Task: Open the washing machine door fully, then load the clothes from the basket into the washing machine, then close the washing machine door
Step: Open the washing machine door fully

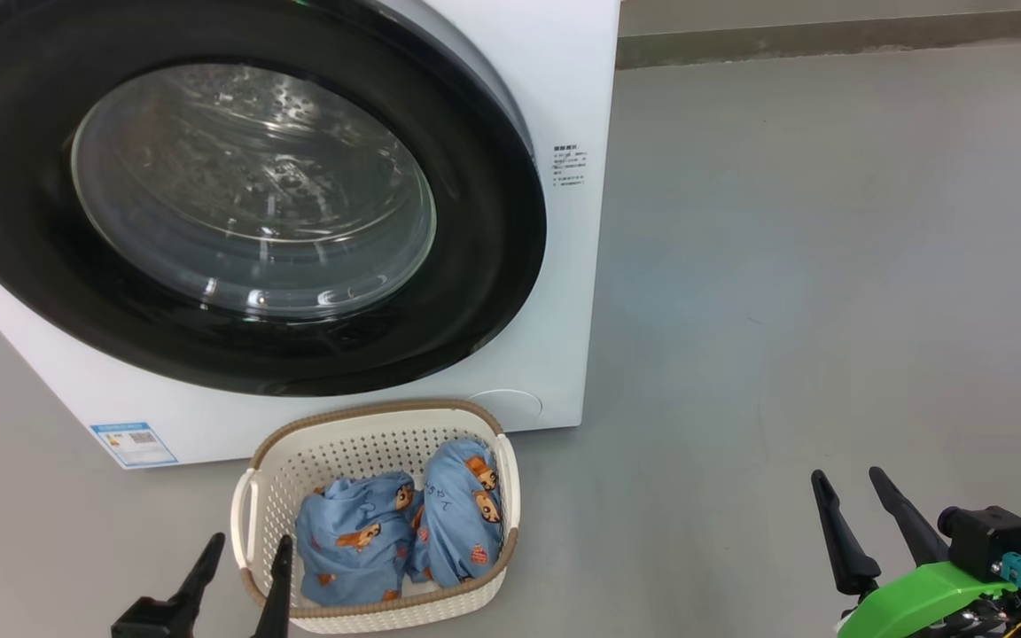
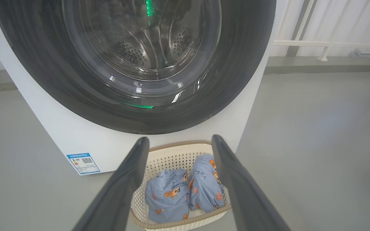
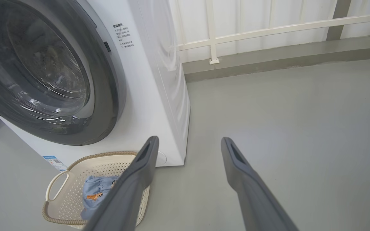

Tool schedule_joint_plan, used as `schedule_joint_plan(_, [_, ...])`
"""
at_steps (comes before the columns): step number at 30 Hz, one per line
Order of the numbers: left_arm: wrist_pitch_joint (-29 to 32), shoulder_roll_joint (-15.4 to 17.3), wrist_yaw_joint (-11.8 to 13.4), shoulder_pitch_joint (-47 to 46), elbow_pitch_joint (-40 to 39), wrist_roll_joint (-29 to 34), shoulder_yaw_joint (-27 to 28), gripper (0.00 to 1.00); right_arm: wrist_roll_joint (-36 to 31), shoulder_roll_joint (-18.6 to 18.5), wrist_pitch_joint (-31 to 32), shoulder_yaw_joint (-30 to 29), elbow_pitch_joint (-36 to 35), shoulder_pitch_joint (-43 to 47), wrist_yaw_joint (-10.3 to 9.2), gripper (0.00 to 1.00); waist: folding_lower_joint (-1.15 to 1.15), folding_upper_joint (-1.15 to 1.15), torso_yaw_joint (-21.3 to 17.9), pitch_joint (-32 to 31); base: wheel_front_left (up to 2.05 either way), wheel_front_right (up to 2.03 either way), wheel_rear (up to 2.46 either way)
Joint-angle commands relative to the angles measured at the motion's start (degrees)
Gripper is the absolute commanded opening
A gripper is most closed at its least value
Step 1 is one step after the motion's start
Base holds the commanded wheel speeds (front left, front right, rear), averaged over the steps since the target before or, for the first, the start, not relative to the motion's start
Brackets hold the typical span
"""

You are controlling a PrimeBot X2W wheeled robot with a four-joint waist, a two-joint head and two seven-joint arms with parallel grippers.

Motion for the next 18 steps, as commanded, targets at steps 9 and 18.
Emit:
schedule_joint_plan(9, [-0.60,0.53,-0.08,-2.47,-0.77,-0.34,1.22,1.00,0.46,-0.21,-0.70,0.99,-0.12,-2.56,0.09,1.00,0.00,0.00,0.70,0.29,0.00,0.00,0.00])
schedule_joint_plan(18, [-0.60,-0.03,-0.08,-3.31,-0.16,-0.39,1.50,1.00,10.36,0.24,-0.70,3.30,0.84,-8.53,0.09,0.00,0.00,0.00,1.59,1.67,0.00,0.00,0.00])
